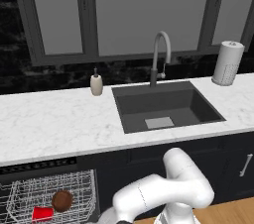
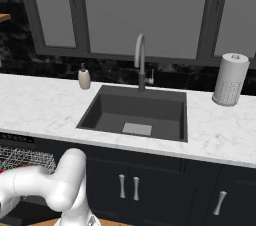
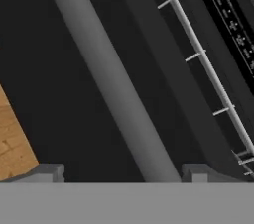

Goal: Pick up the cup and bowl from the counter, place them in the dishwasher, and close the dishwasher door.

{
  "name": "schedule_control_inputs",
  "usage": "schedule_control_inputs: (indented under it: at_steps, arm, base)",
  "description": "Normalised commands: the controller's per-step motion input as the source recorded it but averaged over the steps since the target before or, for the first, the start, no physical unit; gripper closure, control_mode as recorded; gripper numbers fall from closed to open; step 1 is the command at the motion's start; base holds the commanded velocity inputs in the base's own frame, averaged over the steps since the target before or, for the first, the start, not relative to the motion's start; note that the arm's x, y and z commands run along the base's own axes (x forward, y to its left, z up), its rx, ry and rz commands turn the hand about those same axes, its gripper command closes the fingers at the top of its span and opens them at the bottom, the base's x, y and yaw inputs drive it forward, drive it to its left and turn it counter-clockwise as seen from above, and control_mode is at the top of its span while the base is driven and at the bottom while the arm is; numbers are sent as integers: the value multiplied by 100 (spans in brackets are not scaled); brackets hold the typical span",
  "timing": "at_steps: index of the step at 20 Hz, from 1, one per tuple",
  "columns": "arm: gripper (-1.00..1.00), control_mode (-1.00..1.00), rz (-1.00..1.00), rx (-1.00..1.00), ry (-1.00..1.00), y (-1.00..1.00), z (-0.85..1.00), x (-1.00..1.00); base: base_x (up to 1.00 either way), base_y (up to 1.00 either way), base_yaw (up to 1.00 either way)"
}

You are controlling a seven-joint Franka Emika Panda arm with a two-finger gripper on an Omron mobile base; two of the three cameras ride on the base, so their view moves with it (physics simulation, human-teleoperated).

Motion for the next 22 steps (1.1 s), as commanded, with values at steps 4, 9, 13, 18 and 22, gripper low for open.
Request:
schedule_control_inputs:
  at_steps: [4,9,13,18,22]
  arm:
    - [-100,-100,0,0,-36,-84,-47,100]
    - [-100,-100,0,0,-33,-77,-10,100]
    - [-100,-100,0,0,-29,-59,-2,100]
    - [-100,-100,0,0,-31,-39,0,100]
    - [-100,-100,0,0,-33,-22,0,100]
  base:
    - [0,0,0]
    - [0,0,0]
    - [0,0,0]
    - [0,0,0]
    - [0,0,0]
